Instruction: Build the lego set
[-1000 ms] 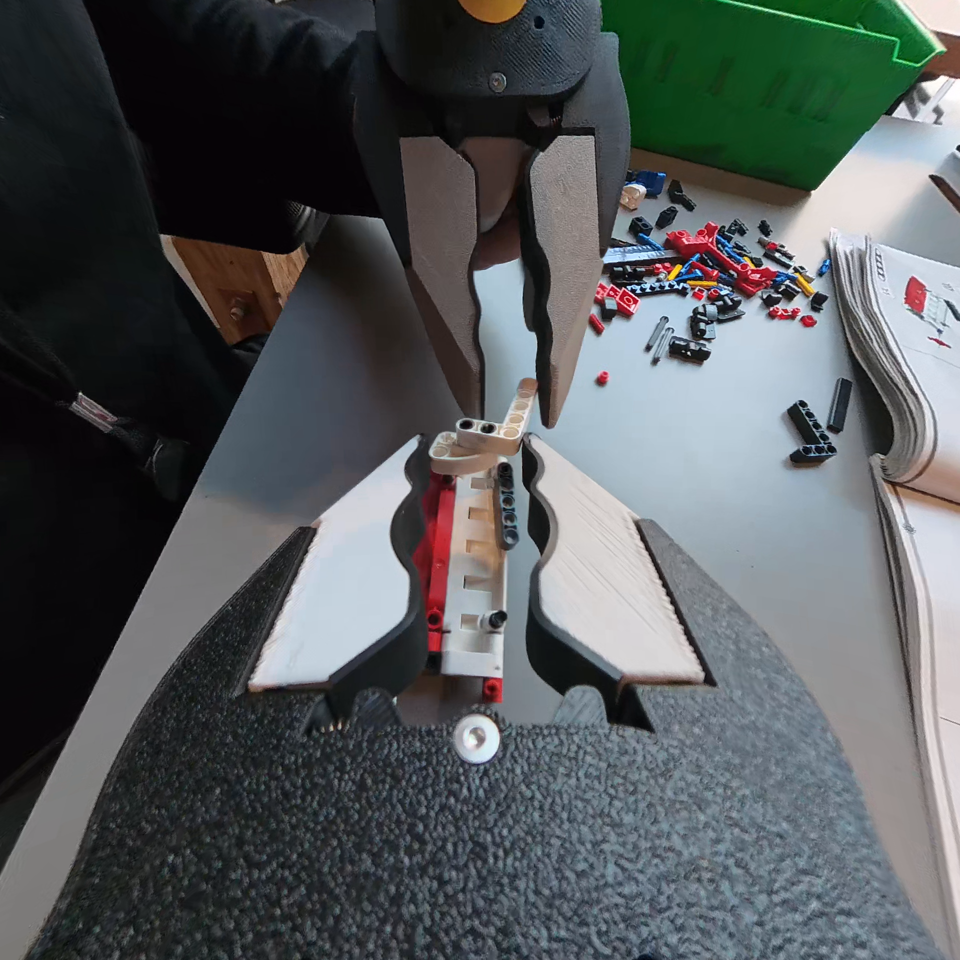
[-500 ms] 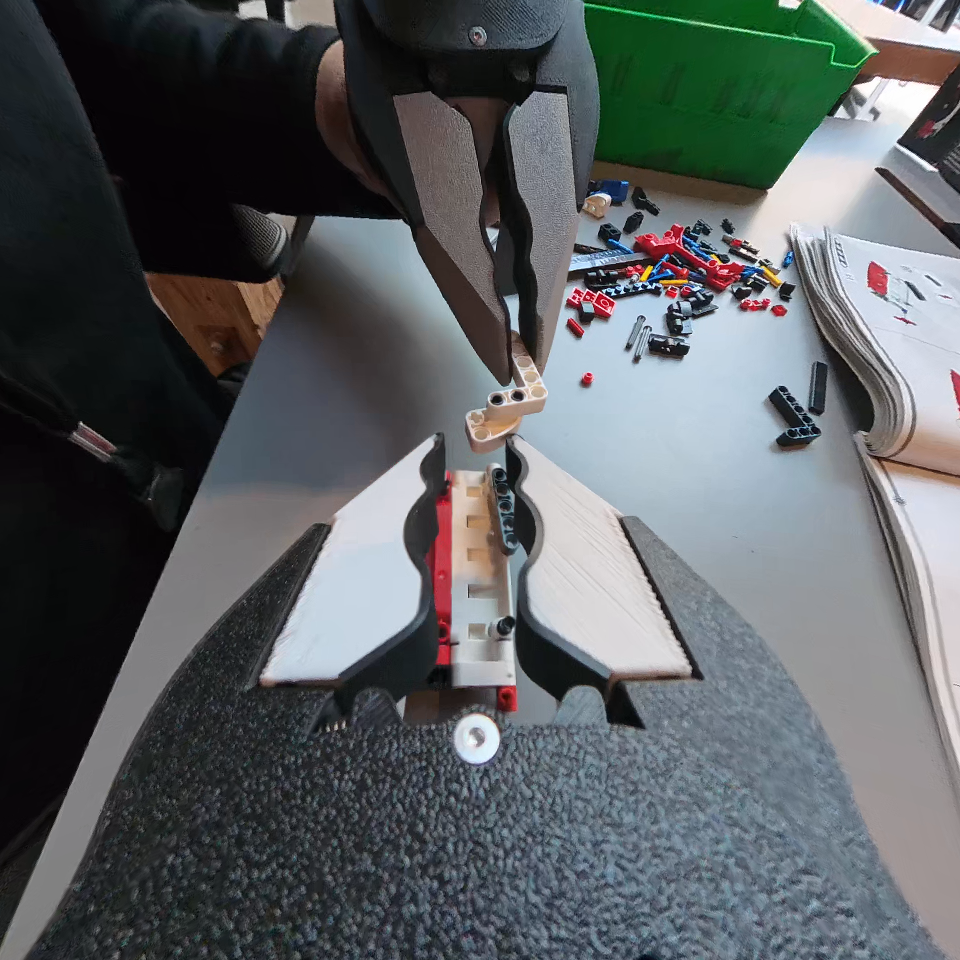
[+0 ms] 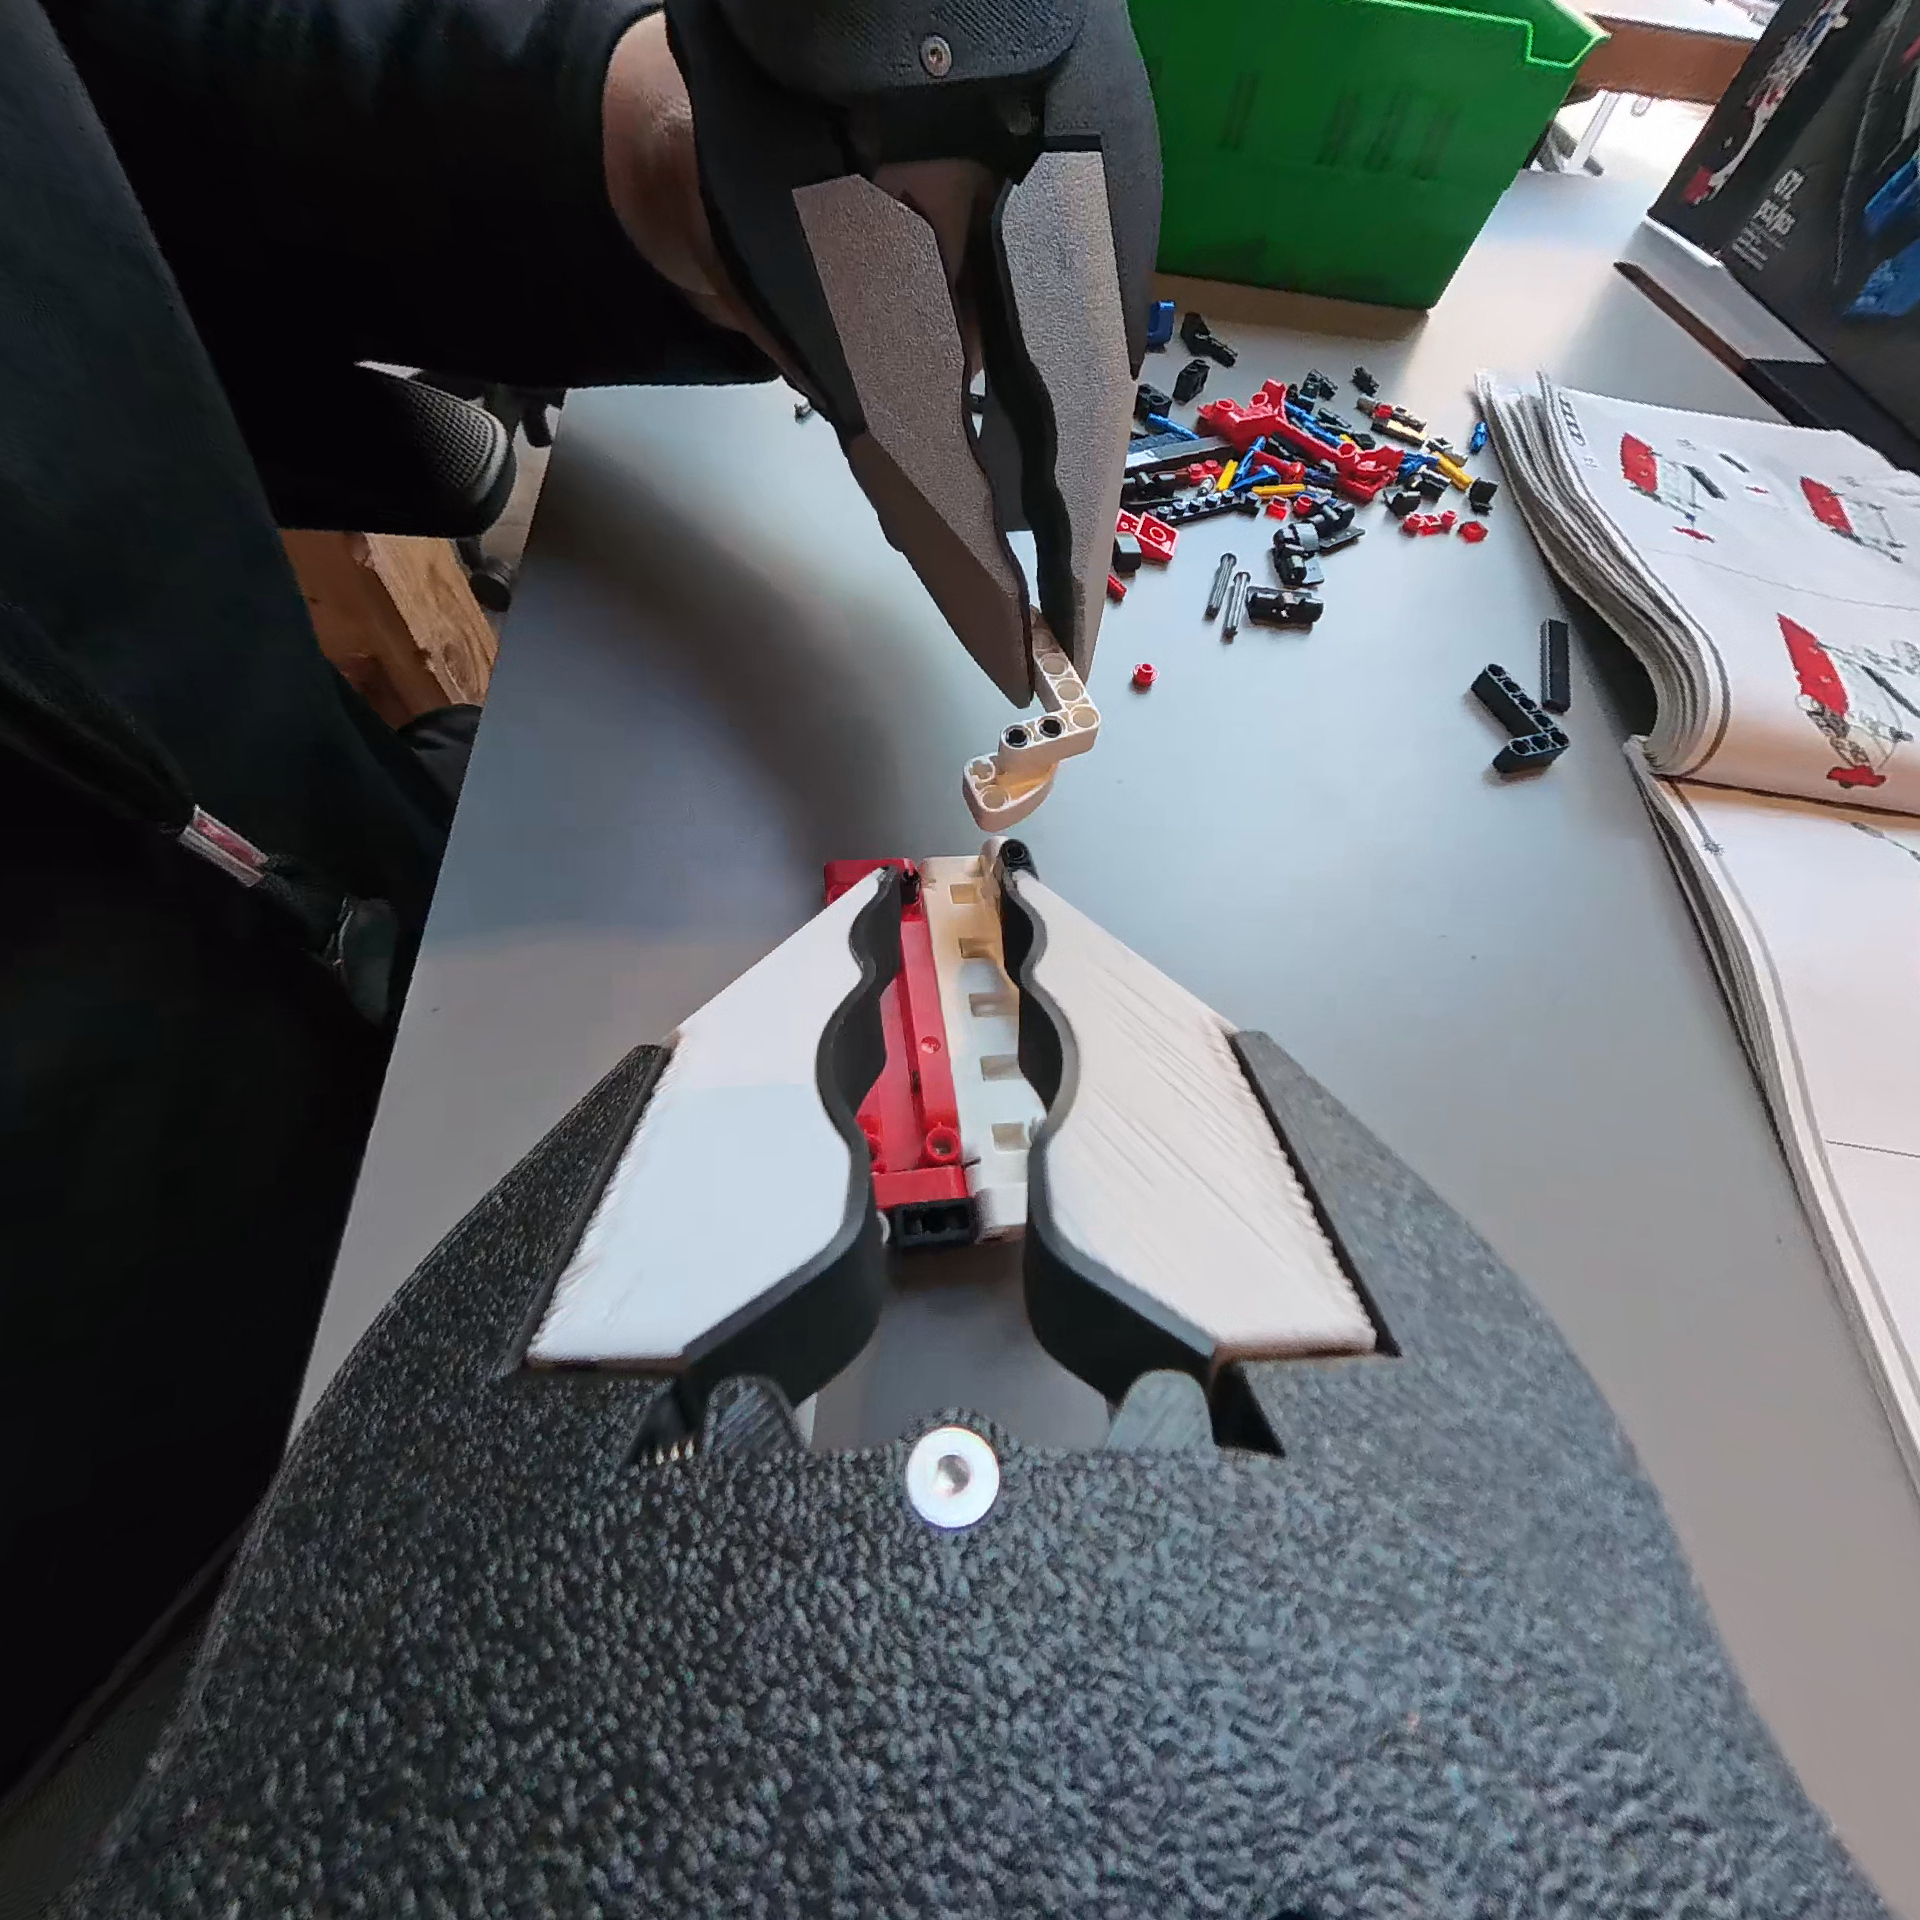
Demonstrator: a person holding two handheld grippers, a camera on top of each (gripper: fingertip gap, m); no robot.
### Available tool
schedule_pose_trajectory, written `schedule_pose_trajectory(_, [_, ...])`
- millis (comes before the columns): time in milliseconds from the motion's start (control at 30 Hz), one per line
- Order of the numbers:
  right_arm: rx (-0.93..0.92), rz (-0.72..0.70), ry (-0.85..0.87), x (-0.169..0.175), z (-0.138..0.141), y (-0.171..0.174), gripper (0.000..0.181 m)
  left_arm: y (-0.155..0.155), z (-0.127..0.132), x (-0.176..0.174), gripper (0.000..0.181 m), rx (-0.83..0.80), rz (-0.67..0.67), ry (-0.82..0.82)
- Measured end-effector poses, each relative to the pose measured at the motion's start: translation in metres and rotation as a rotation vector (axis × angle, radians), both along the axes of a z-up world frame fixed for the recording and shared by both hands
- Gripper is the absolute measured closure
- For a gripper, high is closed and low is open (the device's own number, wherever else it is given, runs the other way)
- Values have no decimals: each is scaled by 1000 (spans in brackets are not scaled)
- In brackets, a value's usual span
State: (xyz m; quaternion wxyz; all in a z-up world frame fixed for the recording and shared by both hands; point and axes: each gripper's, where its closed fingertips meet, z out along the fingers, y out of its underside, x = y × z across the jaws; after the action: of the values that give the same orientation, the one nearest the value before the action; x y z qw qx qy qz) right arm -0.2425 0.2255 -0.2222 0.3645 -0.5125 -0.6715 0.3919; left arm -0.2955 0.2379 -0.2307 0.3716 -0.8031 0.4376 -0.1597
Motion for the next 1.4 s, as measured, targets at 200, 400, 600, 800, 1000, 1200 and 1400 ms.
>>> schedule_pose_trajectory(200, [-18, -6, 16, 1, 3, -1, 163, -4, -3, 2, 176, -8, -5, 11])
schedule_pose_trajectory(400, [-24, -1, 15, 0, 3, -3, 163, -6, -4, 3, 177, -27, 24, -13])
schedule_pose_trajectory(600, [-22, -13, 6, 1, 2, -1, 166, -9, -6, 1, 177, -32, 53, 2])
schedule_pose_trajectory(800, [-38, -17, -35, 4, -4, -2, 181, -11, -8, -1, 177, -40, 66, 41])
schedule_pose_trajectory(1000, [-51, -27, -55, -4, -6, -5, 176, -15, -15, 5, 177, -62, 30, 73])
schedule_pose_trajectory(1200, [-10, -11, -87, -14, -13, -11, 172, -13, -14, 8, 177, -91, -26, 56])
schedule_pose_trajectory(1400, [35, -16, -115, -21, -19, -12, 171, -14, -18, 9, 177, -102, -95, 51])
